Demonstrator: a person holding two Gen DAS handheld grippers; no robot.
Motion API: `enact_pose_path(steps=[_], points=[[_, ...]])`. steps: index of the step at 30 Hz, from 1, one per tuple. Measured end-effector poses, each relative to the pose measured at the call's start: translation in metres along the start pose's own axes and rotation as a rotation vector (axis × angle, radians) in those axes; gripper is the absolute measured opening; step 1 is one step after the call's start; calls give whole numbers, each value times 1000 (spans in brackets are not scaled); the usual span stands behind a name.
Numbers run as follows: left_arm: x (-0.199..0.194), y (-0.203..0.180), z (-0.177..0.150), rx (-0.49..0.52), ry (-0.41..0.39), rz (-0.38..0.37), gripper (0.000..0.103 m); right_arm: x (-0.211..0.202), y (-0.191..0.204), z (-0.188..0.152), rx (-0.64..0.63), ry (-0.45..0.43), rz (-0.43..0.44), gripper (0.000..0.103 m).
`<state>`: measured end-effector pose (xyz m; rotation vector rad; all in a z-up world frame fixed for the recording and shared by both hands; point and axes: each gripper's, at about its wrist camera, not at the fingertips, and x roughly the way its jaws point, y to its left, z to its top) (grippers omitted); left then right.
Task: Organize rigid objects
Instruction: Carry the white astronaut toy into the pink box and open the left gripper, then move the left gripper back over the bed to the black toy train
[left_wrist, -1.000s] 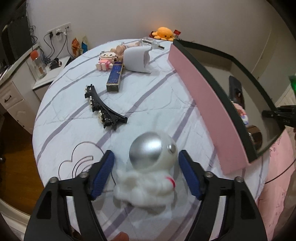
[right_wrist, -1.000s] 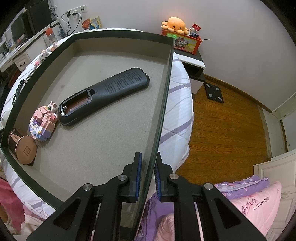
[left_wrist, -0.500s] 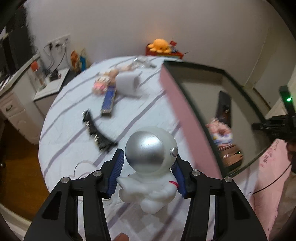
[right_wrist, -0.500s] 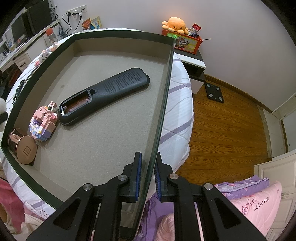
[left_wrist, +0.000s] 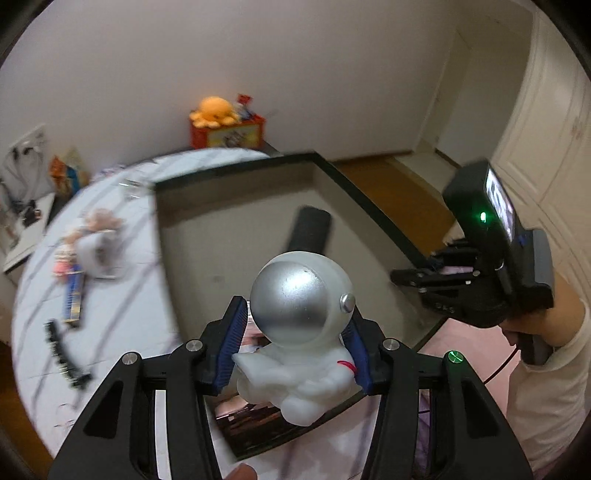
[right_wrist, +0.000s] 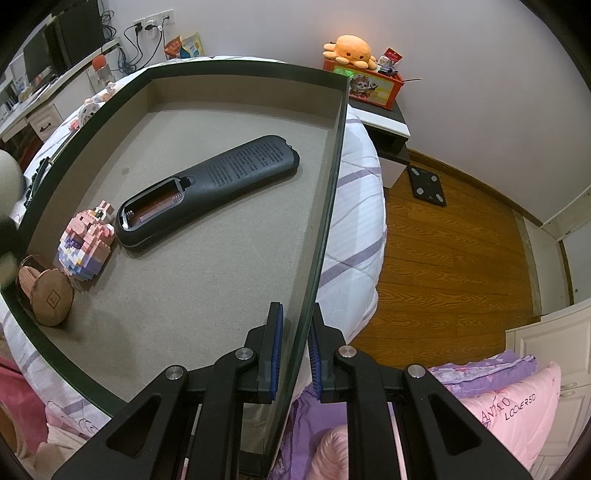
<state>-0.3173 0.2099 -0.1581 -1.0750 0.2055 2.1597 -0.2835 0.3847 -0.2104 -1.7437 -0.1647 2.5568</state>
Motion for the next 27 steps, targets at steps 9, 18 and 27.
enact_pose_path(steps=[9,18,27], points=[[42,-30,-9,40,105,12,52,1,-2,1,1,0,3,14],[35,-28,-9,19,89,33,69,-5,-3,0,29,-12,8,13],[-18,-4,-10,-21,-20,38,88,-12,4,-1,34,-4,-32,11]])
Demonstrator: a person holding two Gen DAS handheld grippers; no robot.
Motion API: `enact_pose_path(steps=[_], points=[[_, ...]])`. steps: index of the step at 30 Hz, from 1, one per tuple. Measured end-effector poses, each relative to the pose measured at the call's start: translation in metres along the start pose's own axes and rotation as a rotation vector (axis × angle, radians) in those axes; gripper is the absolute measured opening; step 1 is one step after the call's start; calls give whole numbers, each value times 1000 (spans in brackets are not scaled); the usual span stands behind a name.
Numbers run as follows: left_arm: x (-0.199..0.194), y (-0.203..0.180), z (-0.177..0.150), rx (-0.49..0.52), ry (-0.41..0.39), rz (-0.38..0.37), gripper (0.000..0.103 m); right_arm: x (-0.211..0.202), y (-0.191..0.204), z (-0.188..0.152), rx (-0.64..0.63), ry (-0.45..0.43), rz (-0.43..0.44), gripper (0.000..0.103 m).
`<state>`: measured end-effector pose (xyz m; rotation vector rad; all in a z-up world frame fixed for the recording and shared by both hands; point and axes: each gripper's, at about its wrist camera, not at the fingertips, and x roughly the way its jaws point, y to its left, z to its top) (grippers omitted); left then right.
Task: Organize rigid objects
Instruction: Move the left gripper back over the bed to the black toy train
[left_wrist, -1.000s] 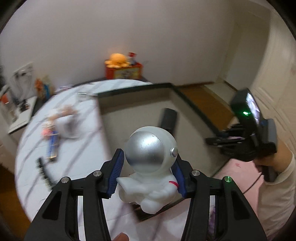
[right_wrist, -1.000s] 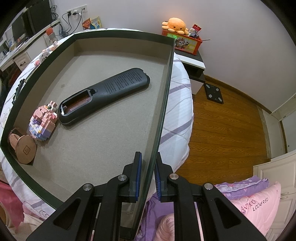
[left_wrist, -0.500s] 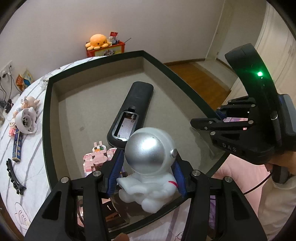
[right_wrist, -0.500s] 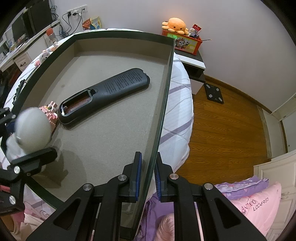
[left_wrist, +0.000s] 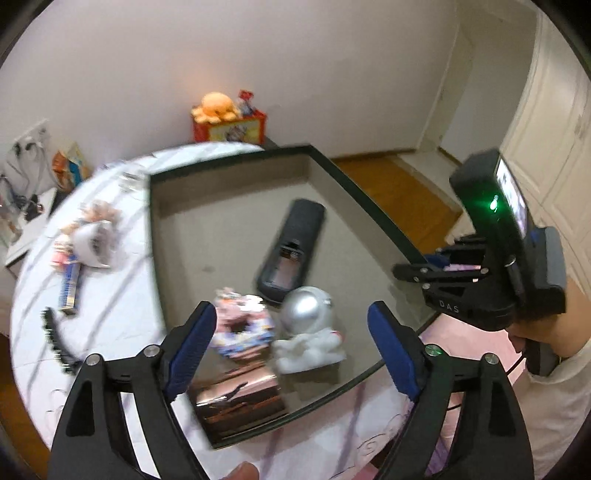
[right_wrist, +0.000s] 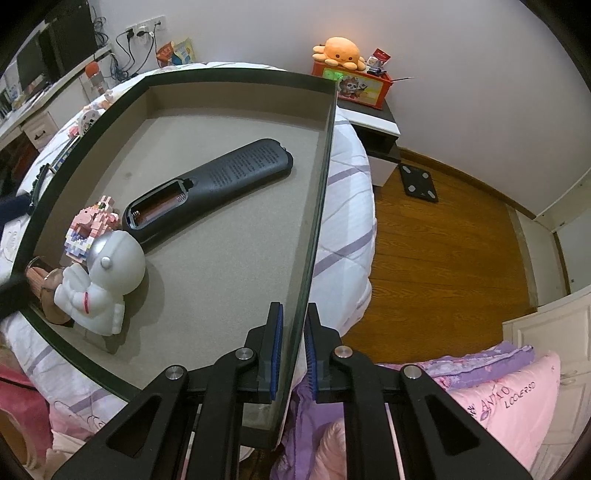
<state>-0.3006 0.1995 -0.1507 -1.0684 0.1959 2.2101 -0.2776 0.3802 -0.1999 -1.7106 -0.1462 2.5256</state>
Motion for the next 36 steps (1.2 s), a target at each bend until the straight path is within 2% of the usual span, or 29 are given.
enact_pose_path(steps=[2,8,11,19,24,27,33,36], points=[[-12,15,-2,-17,-20,32,92,1,2,2,0,7,-18,11],[-36,75,-18,-105,-38,160,92,2,6,5,12,18,-57,11],[-39,107,-28,-159,-26,238,92,3,7,6,21,22,-75,11],[-39,176,-64,-287,7,370,98,6,7,9,24,27,-98,11],[-29,200,-79,-323,42,416,99,6,10,9,10,30,-101,11],[-18,212,-82,-361,56,402,99,5,11,8,10,29,-94,12],[11,213,-67,-381,70,367,99,6,13,11,0,32,-107,14],[26,214,-61,-382,86,379,99,6,17,10,-7,34,-110,14]])
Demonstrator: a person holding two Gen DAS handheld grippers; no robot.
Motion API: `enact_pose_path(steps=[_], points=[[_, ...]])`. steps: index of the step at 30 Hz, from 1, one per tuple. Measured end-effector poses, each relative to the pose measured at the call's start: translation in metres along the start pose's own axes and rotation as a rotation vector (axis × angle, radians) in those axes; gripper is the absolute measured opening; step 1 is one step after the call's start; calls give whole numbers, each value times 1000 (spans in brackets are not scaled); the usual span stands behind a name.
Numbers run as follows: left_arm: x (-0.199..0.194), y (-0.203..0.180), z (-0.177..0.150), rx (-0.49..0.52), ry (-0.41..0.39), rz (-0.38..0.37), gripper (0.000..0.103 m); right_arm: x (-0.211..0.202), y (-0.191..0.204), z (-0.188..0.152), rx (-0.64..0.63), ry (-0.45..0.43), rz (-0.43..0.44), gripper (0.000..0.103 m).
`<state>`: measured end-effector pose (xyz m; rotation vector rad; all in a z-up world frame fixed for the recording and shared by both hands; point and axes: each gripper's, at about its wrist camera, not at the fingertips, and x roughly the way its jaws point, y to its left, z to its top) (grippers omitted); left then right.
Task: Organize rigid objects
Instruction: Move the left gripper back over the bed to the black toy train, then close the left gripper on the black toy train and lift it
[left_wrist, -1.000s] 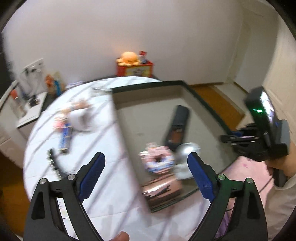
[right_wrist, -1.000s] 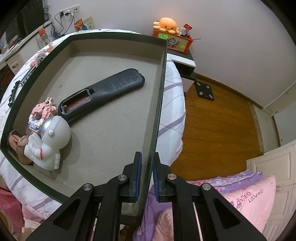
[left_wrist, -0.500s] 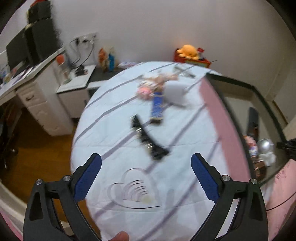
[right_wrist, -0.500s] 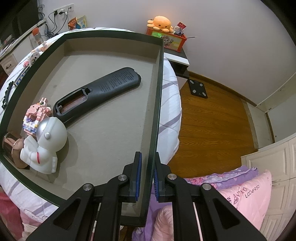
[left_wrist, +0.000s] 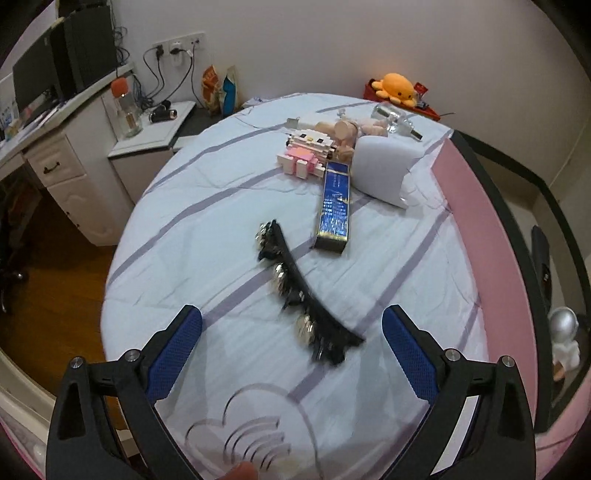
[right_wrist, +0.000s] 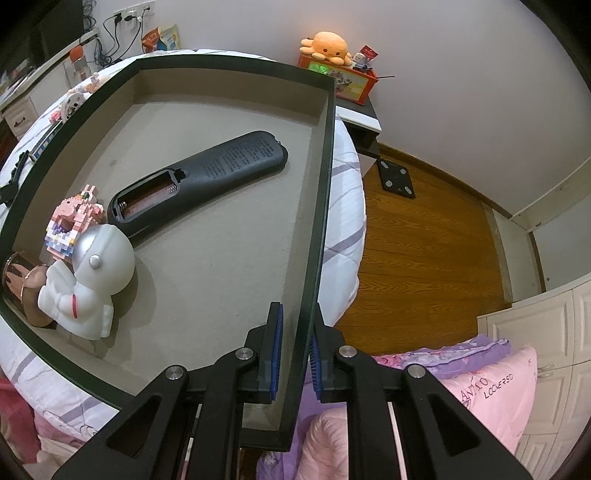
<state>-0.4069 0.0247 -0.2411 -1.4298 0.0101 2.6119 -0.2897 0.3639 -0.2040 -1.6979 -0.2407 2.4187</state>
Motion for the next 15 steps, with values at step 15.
enact_pose_path(steps=[15], points=[[-2,18,-10,23,7,95,83,-5,1,0,-13,-2,0,14]])
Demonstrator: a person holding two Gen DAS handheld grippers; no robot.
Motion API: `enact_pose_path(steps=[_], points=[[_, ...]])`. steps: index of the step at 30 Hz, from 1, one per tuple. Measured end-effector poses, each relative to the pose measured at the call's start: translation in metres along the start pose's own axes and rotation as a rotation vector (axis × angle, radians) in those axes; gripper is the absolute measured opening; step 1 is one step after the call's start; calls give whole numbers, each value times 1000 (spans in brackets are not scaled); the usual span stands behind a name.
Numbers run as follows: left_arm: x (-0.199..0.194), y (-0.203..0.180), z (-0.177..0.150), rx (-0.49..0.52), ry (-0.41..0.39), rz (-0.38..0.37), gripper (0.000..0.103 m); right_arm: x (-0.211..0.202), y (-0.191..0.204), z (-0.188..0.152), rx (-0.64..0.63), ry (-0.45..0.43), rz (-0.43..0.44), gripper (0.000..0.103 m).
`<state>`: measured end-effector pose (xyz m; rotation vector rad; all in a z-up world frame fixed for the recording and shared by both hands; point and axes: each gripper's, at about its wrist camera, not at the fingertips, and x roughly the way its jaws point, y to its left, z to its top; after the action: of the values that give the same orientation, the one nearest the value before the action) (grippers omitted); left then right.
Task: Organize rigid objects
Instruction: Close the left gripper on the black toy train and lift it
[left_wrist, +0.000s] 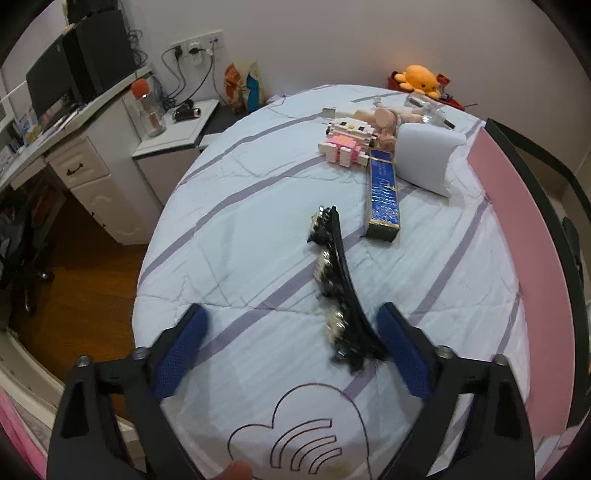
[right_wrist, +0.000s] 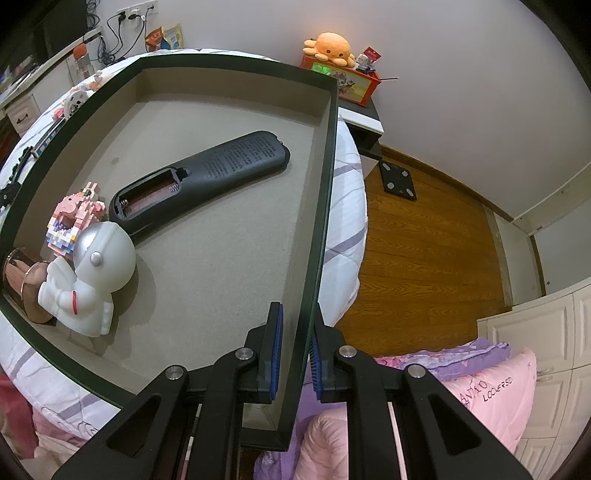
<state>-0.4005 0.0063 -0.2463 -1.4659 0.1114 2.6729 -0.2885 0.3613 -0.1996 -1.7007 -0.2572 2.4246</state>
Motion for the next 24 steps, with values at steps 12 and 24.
enact_pose_path(steps=[12,24], points=[[-8,6,3,26,-11,-89,40,4,-3,-1,0,-1,3,14],[-1,-4,15,35,-28,-132,19,4,-1,-1,1,0,11,14]])
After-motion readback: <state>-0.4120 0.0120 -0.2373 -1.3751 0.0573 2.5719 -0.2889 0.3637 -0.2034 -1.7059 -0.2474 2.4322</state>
